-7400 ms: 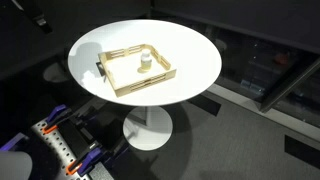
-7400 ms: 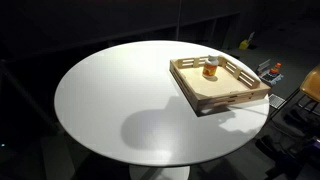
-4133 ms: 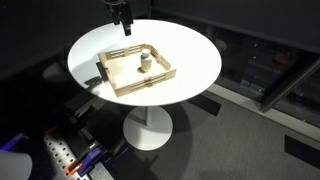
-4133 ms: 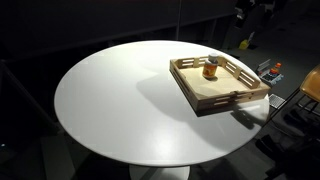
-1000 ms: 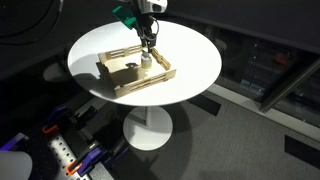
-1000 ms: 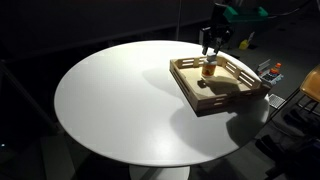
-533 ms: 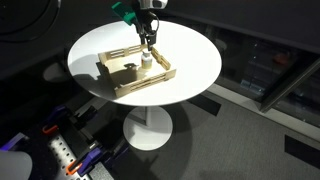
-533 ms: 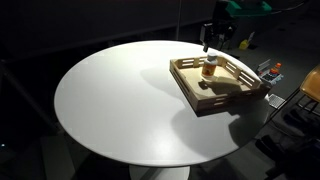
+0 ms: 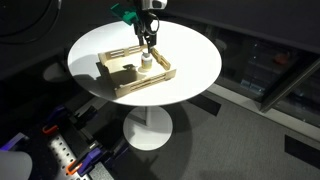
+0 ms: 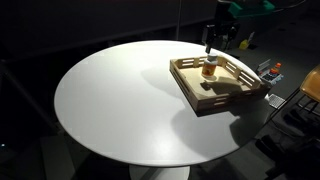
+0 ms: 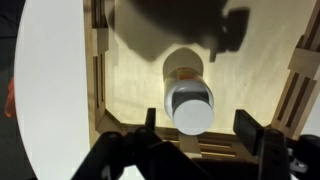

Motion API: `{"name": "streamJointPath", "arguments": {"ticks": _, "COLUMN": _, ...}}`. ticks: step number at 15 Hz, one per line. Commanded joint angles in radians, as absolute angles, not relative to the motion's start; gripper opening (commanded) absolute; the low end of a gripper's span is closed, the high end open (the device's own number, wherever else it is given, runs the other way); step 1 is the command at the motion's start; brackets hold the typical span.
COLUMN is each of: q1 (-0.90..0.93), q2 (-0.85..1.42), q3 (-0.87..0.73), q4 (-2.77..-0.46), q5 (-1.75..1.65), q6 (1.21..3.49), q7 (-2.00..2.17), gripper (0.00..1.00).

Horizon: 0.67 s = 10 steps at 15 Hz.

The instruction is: Remove the white cap from the white bottle and put it on the table

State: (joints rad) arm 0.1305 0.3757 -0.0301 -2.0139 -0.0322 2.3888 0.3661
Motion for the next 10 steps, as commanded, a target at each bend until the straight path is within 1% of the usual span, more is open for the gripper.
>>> {"name": "streamJointPath", "arguments": {"ticks": 1, "q1": 0.141, "q2": 0.383, "q3": -0.049, "q4": -1.999, "q5": -0.092, "q6": 2.371, "q7": 0.384, "gripper": 0.8}}
{"name": "streamJointPath", "arguments": {"ticks": 10, "q1": 0.141, "q2": 0.403, "q3": -0.05, "q4": -1.996, "q5": -0.123, "q6": 2.375, "q7": 0.381, "gripper": 0.81}}
